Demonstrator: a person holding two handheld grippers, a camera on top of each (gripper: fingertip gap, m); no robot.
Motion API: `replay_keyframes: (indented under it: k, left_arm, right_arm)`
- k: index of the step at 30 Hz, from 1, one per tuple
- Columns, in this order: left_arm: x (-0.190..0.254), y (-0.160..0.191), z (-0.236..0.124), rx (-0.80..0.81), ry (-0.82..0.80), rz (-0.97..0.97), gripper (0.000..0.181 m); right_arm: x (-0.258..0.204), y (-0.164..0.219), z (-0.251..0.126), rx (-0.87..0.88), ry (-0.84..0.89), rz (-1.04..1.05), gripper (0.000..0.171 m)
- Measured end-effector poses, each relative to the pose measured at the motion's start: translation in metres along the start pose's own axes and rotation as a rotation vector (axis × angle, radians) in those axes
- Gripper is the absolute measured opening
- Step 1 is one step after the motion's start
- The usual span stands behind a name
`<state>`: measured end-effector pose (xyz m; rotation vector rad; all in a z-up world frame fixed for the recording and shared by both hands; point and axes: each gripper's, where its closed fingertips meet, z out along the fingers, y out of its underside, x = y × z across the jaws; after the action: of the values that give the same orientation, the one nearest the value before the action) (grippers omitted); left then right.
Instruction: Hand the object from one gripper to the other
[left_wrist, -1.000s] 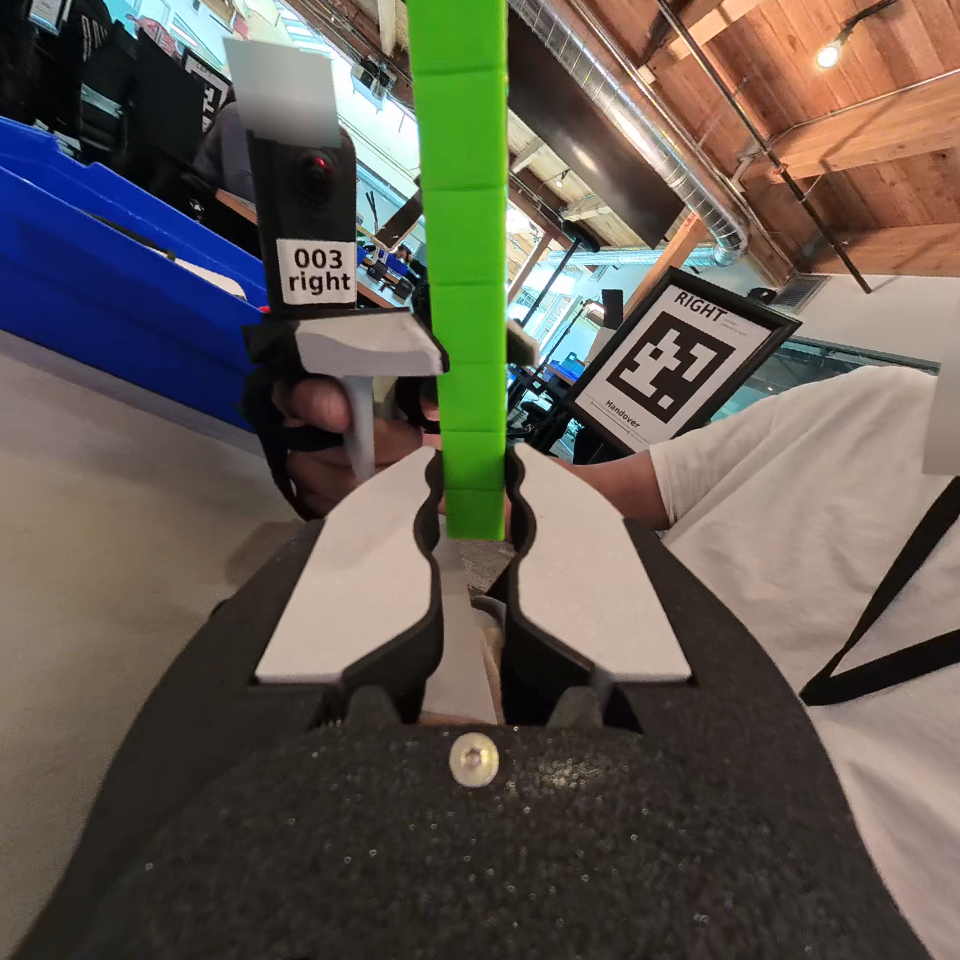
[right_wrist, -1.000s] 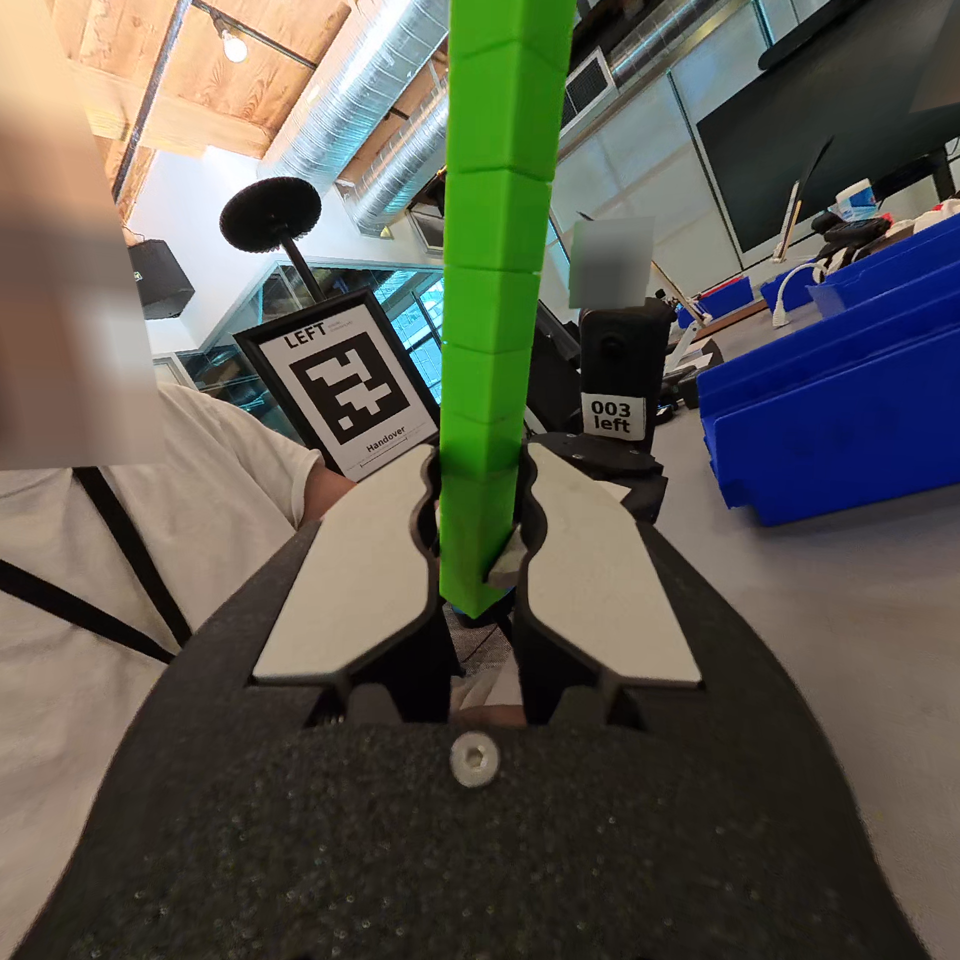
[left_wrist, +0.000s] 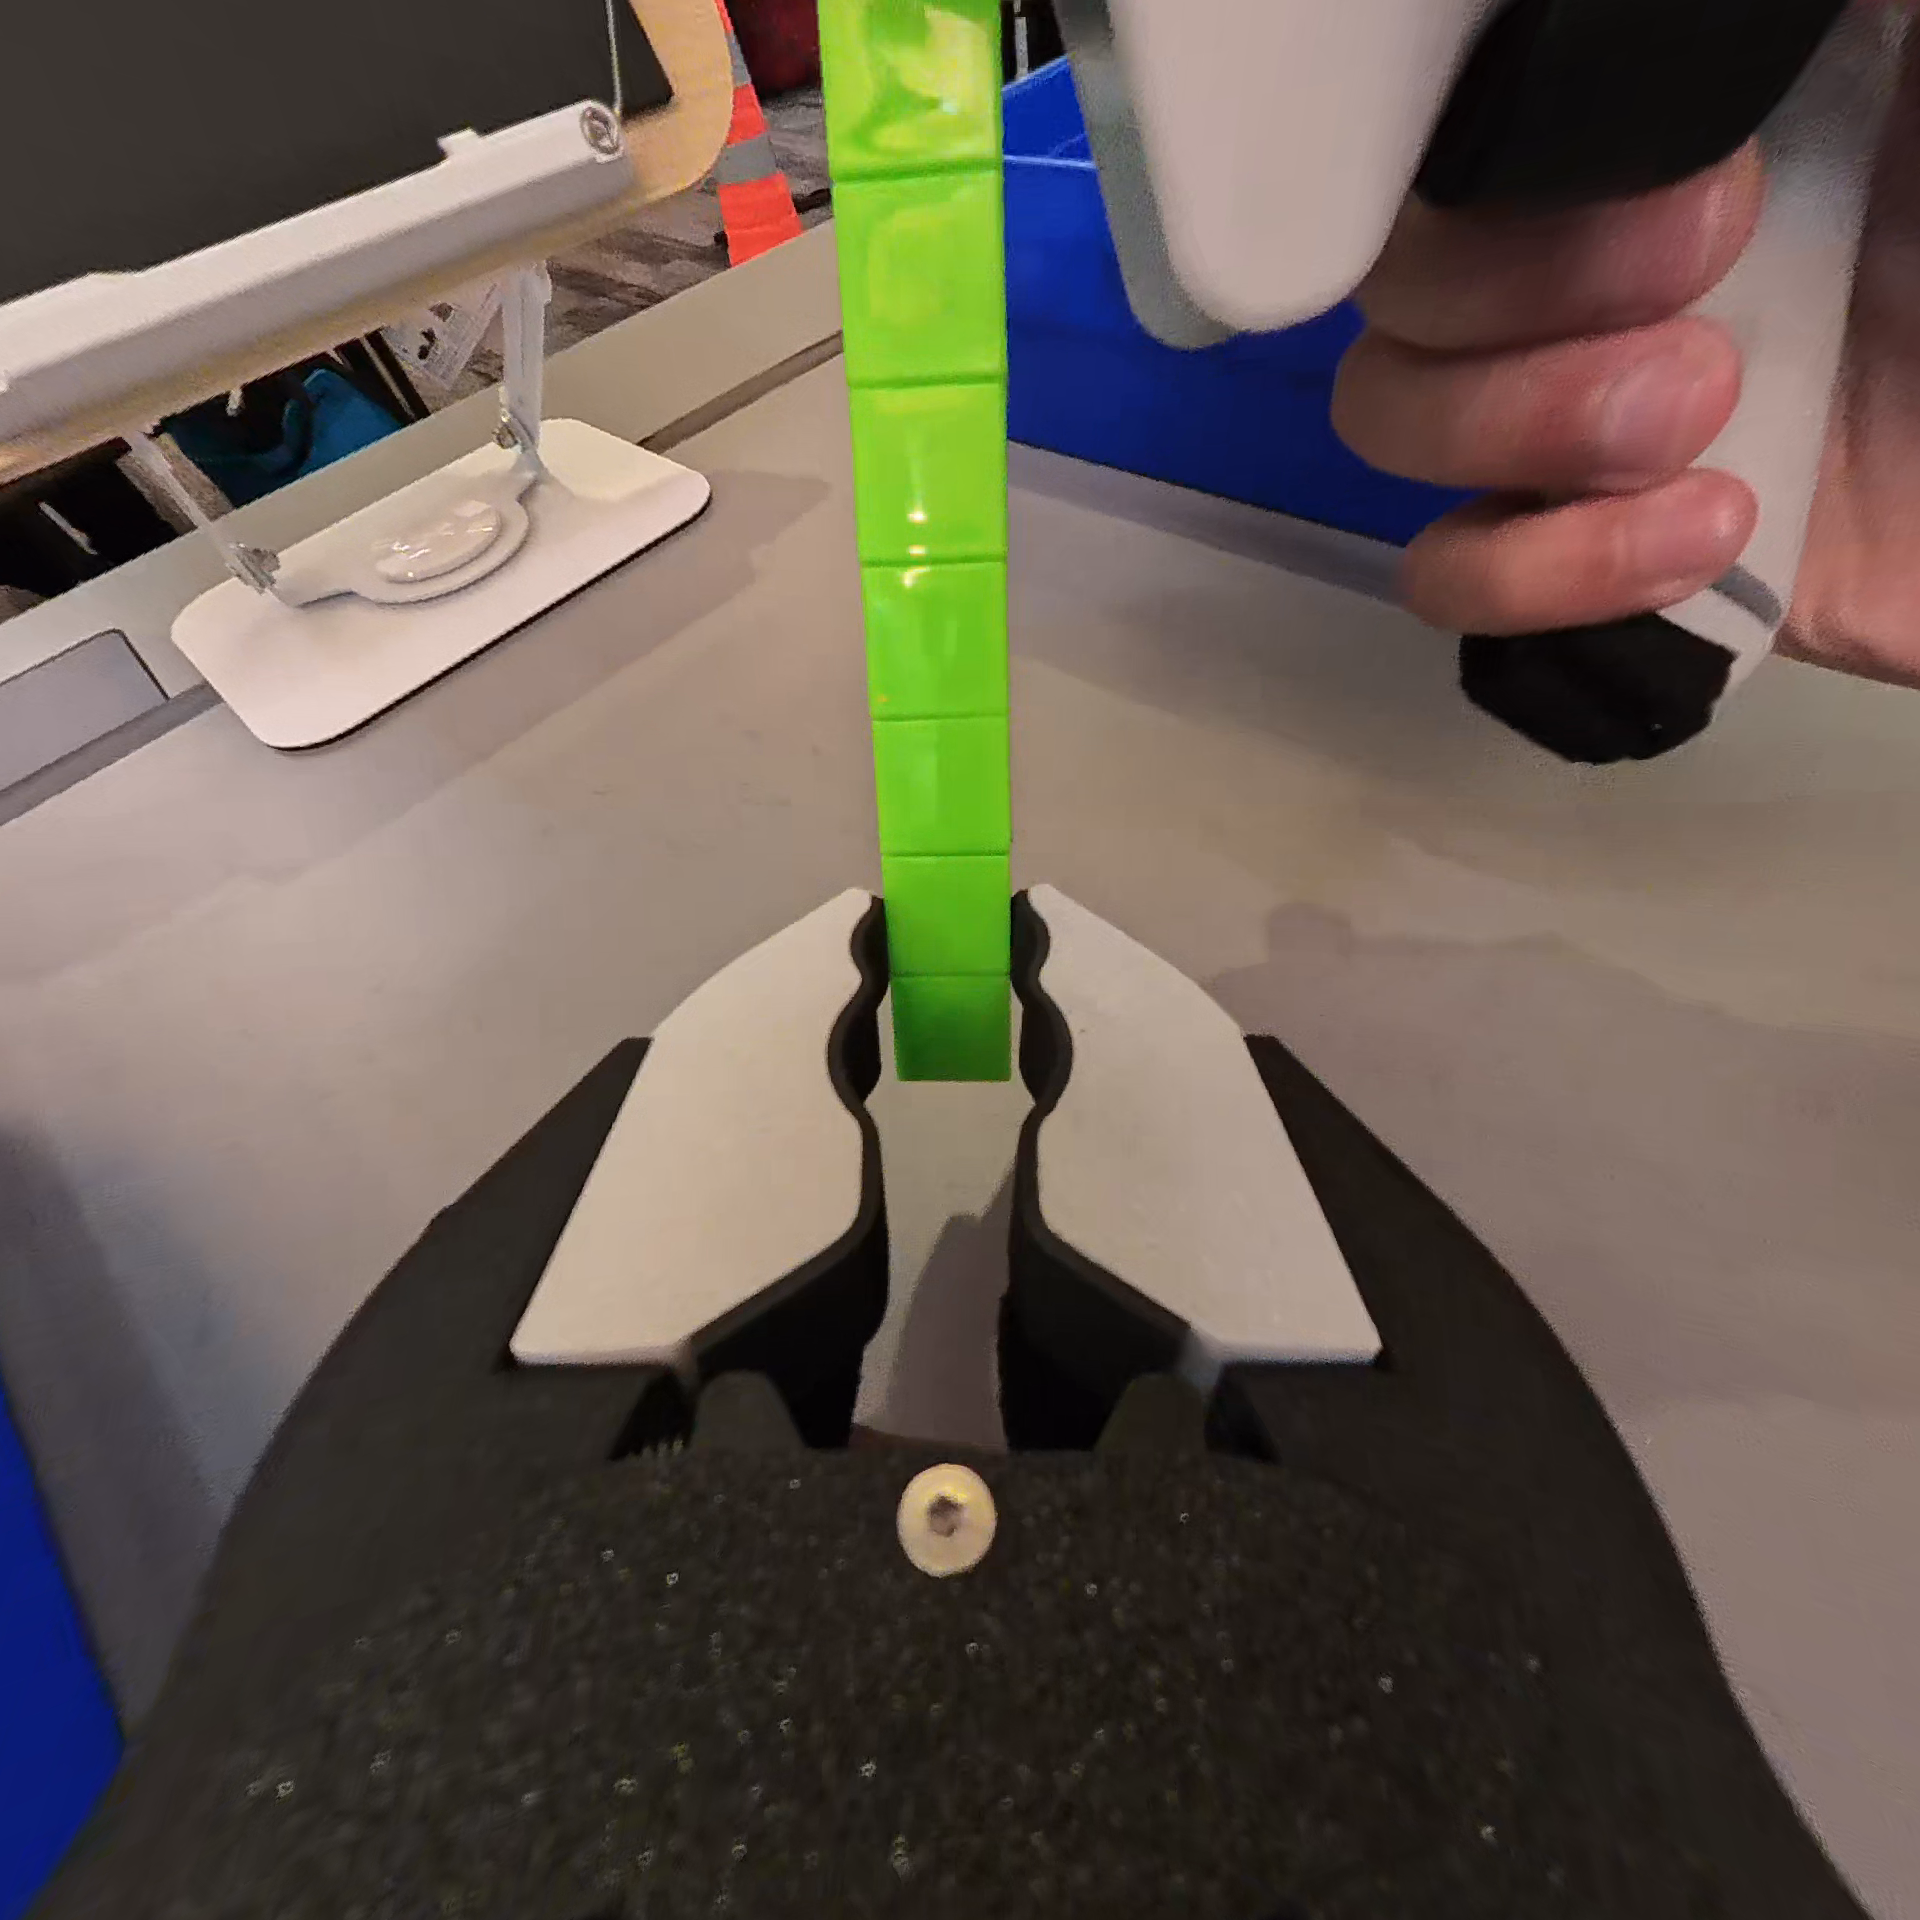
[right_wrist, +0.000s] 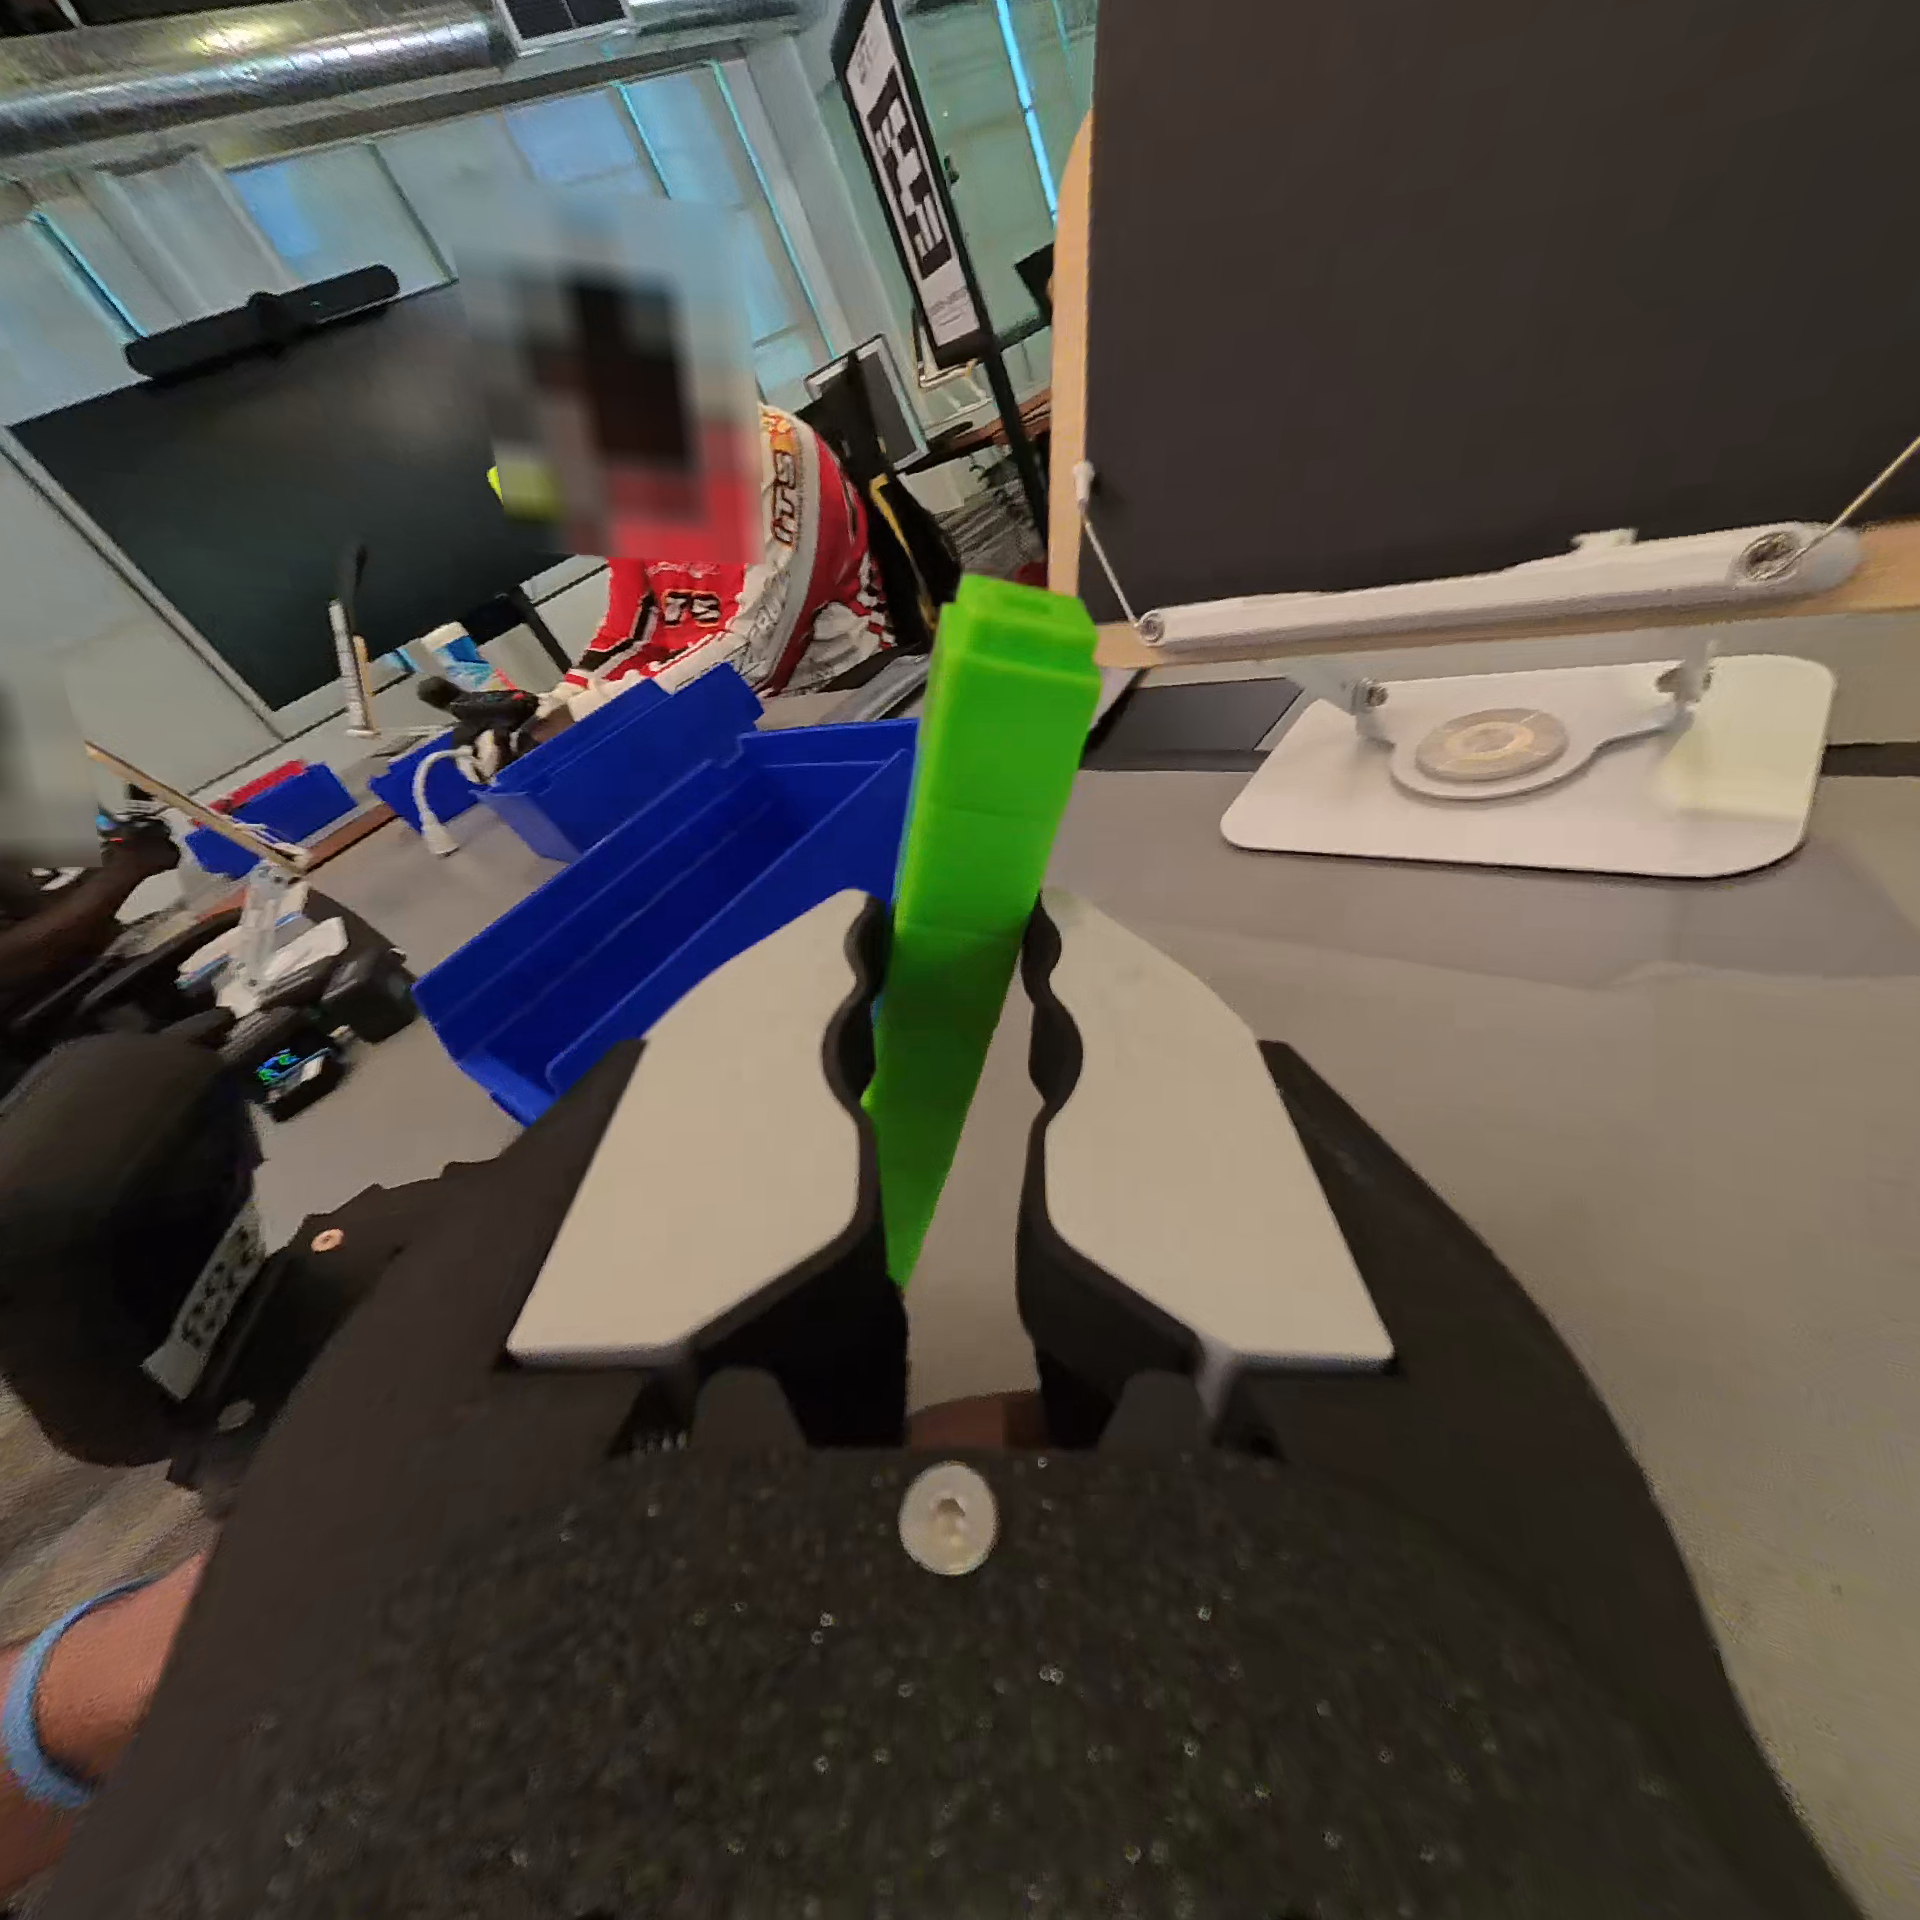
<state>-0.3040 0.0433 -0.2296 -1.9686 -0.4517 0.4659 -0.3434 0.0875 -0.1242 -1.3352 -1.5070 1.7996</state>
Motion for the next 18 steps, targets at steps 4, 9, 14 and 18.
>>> replay_keyframes:
  k: [4,9,14,18]
  left_arm:
    - [0.001,0.007,0.004,-0.024,0.004,-0.010,0.022]
    - [0.009,0.003,0.003,0.022,0.072,-0.054,0.032]
    - [0.001,-0.012,-0.008,0.086,0.096,-0.131,0.043]
    - [-0.015,-0.047,-0.033,0.223,0.107,-0.223,0.043]
  right_arm:
    - [0.002,0.008,0.002,-0.040,-0.036,0.054,0.024]
    - [0.003,0.009,0.002,-0.057,-0.044,-0.027,0.023]
    - [0.001,-0.003,-0.004,-0.036,0.041,-0.468,0.023]
    - [-0.003,-0.003,-0.007,-0.050,0.185,-1.062,0.023]
